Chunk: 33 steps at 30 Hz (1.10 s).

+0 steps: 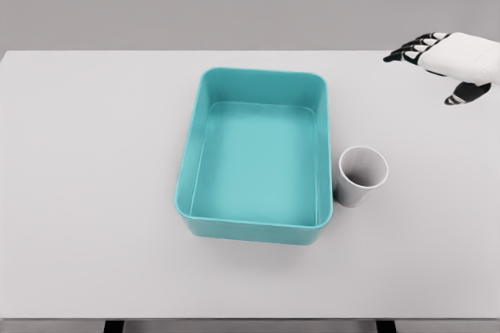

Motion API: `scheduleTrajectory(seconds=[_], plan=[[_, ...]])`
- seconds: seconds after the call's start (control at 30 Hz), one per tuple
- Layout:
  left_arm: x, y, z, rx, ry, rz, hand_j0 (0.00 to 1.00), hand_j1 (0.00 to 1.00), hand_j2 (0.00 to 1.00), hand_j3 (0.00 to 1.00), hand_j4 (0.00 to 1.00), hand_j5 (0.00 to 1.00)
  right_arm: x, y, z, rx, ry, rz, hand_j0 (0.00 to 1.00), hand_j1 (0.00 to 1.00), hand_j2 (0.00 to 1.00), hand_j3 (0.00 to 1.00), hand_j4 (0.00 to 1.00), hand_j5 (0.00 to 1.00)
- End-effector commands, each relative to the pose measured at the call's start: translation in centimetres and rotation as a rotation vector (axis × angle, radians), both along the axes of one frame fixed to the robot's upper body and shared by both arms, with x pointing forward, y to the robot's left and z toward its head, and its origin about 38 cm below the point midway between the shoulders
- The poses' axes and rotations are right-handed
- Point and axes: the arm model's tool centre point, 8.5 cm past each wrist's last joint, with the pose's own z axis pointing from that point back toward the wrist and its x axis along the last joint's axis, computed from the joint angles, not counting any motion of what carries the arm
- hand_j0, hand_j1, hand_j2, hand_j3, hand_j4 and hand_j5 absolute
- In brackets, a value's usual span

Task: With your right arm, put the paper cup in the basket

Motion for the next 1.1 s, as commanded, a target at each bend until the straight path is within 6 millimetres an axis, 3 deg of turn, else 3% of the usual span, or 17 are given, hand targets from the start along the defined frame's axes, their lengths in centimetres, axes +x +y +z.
scheduleTrajectory(seconds=[0.0, 0.1, 0.17, 0.2, 0.27, 0.3, 0.33, 0.47, 0.57, 0.7, 0.8, 1.07], plan=[[0.0, 0.0, 0.0, 0.0, -0.001, 0.0, 1.0, 1.0, 1.0, 1.0, 1.0, 1.0, 0.0, 0.4, 0.5, 0.009, -0.015, 0.008, 1.0, 1.0, 1.0, 1.0, 1.0, 1.0], [0.0, 0.0, 0.0, 0.0, -0.001, 0.0, 1.0, 1.0, 1.0, 1.0, 1.0, 1.0, 0.0, 0.4, 0.4, 0.014, -0.012, 0.006, 1.0, 1.0, 1.0, 1.0, 1.0, 1.0], [0.0, 0.0, 0.0, 0.0, 0.001, 0.0, 1.0, 1.0, 1.0, 1.0, 1.0, 1.0, -0.2, -0.7, 0.4, 0.202, 0.118, 0.0, 1.0, 1.0, 1.0, 1.0, 1.0, 1.0], [0.0, 0.0, 0.0, 0.0, 0.001, 0.0, 1.0, 1.0, 1.0, 1.0, 1.0, 1.0, 0.0, -2.4, 0.2, 0.395, 0.227, 0.014, 1.0, 1.0, 1.0, 1.0, 1.0, 1.0], [0.0, 0.0, 0.0, 0.0, 0.001, 0.0, 1.0, 1.0, 1.0, 1.0, 1.0, 1.0, 0.5, -7.1, 1.0, 0.888, 0.228, 0.078, 1.0, 1.0, 1.0, 1.0, 1.0, 1.0], [0.0, 0.0, 0.0, 0.0, 0.001, 0.0, 1.0, 1.0, 1.0, 1.0, 1.0, 1.0, 0.7, -8.8, 1.0, 1.045, 0.217, 0.058, 1.0, 1.0, 1.0, 1.0, 1.0, 1.0], [0.0, 0.0, 0.0, 0.0, -0.001, 0.0, 1.0, 1.0, 1.0, 1.0, 1.0, 1.0, 0.6, -9.2, 0.5, 1.104, 0.225, 0.049, 1.0, 1.0, 1.0, 1.0, 1.0, 1.0], [0.0, 0.0, 0.0, 0.0, 0.001, 0.0, 1.0, 1.0, 1.0, 1.0, 1.0, 1.0, -0.7, -9.8, -2.6, 1.082, 0.296, -0.003, 1.0, 1.0, 1.0, 1.0, 1.0, 1.0], [0.0, 0.0, 0.0, 0.0, 0.001, 0.0, 1.0, 1.0, 1.0, 1.0, 1.0, 1.0, -1.9, -8.5, -5.3, 1.036, 0.394, -0.001, 1.0, 1.0, 1.0, 1.0, 1.0, 1.0], [0.0, 0.0, 0.0, 0.0, -0.001, 0.0, 1.0, 1.0, 1.0, 1.0, 1.0, 1.0, -3.7, -6.7, -10.3, 0.999, 0.554, -0.023, 1.0, 1.0, 1.0, 1.0, 1.0, 1.0], [0.0, 0.0, 0.0, 0.0, 0.001, 0.0, 1.0, 1.0, 1.0, 1.0, 1.0, 1.0, -4.5, -6.1, -12.4, 0.974, 0.619, -0.037, 1.0, 1.0, 1.0, 1.0, 1.0, 1.0], [0.0, 0.0, 0.0, 0.0, -0.001, 0.0, 1.0, 1.0, 1.0, 1.0, 1.0, 1.0, -5.6, -3.6, -13.9, 0.967, 0.7, 0.013, 1.0, 1.0, 1.0, 1.0, 1.0, 1.0]])
